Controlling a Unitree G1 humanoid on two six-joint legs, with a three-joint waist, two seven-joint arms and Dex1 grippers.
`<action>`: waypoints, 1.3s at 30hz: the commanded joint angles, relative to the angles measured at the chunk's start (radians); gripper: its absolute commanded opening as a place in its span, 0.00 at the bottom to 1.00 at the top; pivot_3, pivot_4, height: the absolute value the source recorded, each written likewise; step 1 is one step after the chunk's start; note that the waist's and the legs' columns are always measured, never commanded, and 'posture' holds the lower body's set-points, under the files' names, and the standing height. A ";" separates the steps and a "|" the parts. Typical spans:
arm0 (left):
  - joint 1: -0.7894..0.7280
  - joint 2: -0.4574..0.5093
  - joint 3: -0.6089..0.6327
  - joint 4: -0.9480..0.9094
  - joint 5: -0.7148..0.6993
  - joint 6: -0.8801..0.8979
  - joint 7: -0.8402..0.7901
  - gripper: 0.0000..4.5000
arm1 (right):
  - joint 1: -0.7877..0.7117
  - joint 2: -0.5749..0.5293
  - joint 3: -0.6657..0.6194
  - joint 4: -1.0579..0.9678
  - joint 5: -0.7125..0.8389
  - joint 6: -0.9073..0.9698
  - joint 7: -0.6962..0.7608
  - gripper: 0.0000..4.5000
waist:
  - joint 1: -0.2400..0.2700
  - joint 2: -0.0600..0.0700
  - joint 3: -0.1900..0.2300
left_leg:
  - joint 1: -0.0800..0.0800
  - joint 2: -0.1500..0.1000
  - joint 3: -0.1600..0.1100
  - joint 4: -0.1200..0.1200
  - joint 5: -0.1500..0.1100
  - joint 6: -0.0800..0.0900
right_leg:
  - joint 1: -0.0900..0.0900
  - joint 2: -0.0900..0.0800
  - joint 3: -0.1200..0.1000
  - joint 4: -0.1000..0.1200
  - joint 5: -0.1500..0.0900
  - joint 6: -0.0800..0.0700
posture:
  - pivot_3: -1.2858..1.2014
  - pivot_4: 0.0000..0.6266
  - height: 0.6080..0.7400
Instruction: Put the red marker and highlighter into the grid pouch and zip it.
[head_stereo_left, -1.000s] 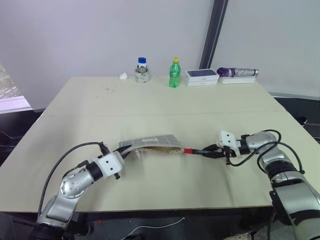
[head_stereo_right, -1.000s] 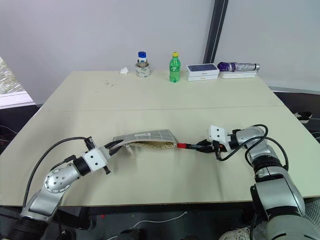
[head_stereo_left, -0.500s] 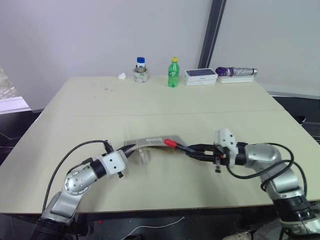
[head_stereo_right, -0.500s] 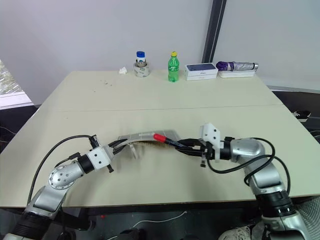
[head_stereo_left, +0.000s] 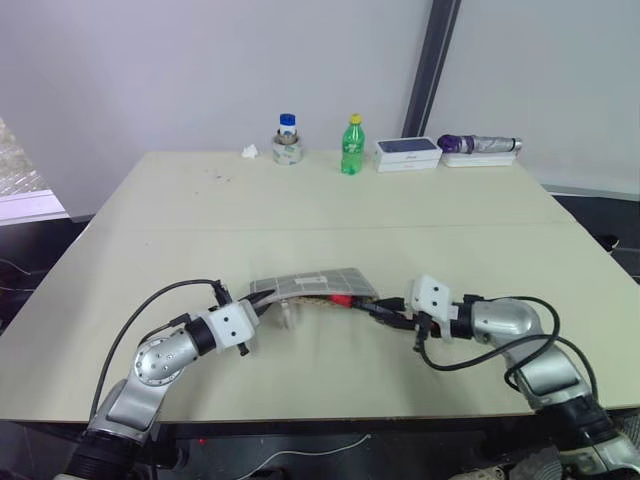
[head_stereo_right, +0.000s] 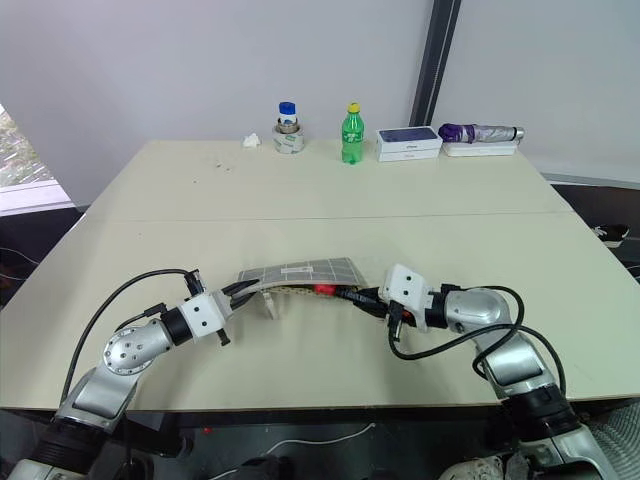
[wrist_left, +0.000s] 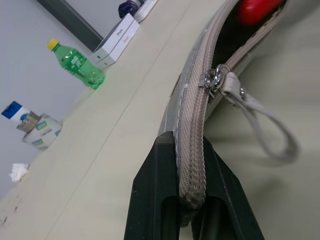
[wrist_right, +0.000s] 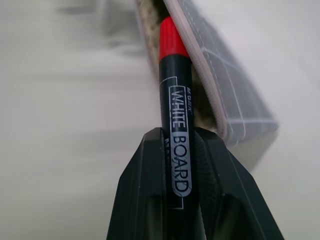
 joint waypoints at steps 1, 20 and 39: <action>-0.013 0.016 -0.004 -0.058 -0.006 -0.019 -0.019 0.00 | -0.051 0.028 0.020 -0.013 -0.030 0.015 -0.046 0.06 | 0.000 0.000 0.000 | 0.000 0.000 0.000 0.000 0.000 0.000 | 0.000 0.000 0.000 0.000 0.000 0.000 | 0.52 0.24 1.00; -0.043 0.002 -0.031 -0.138 -0.071 0.132 -0.116 0.00 | -0.239 0.062 0.294 -0.103 -0.296 0.073 -0.081 0.06 | -0.001 0.000 0.000 | -0.001 -0.001 0.000 -0.001 0.000 0.000 | -0.002 0.001 0.000 0.000 0.000 0.000 | 0.52 0.24 1.00; -0.048 0.026 0.012 -0.069 -0.067 0.118 -0.075 0.00 | -0.165 0.035 -0.032 -0.321 0.177 0.306 0.039 0.98 | 0.002 0.000 0.000 | -0.001 0.001 -0.001 0.000 0.000 0.000 | -0.001 0.001 0.000 0.000 0.000 0.000 | 0.52 0.24 1.00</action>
